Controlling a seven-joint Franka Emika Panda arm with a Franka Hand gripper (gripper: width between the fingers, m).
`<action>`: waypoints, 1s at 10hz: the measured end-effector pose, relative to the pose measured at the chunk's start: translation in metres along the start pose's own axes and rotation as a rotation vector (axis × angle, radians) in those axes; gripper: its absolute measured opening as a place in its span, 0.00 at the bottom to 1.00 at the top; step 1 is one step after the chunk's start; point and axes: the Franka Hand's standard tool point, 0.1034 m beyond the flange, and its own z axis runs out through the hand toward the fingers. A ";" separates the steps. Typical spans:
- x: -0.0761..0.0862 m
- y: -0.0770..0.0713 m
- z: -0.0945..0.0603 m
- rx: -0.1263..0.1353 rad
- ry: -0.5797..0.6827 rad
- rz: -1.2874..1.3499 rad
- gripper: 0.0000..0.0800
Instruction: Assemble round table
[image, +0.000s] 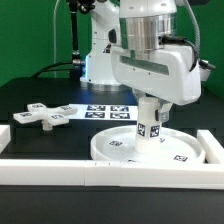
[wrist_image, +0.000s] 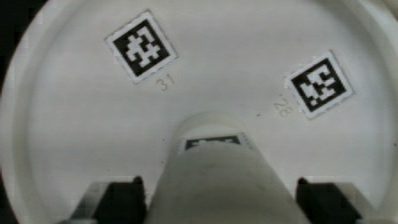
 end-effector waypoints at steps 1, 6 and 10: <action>0.000 -0.001 0.000 0.005 -0.003 0.040 0.51; 0.002 -0.002 0.000 0.135 -0.046 0.629 0.51; 0.002 -0.002 0.000 0.145 -0.062 0.695 0.51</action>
Offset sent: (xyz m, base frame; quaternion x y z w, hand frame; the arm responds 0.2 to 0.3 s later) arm -0.0105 -0.0100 -0.0043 0.0535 0.0037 0.2515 0.9664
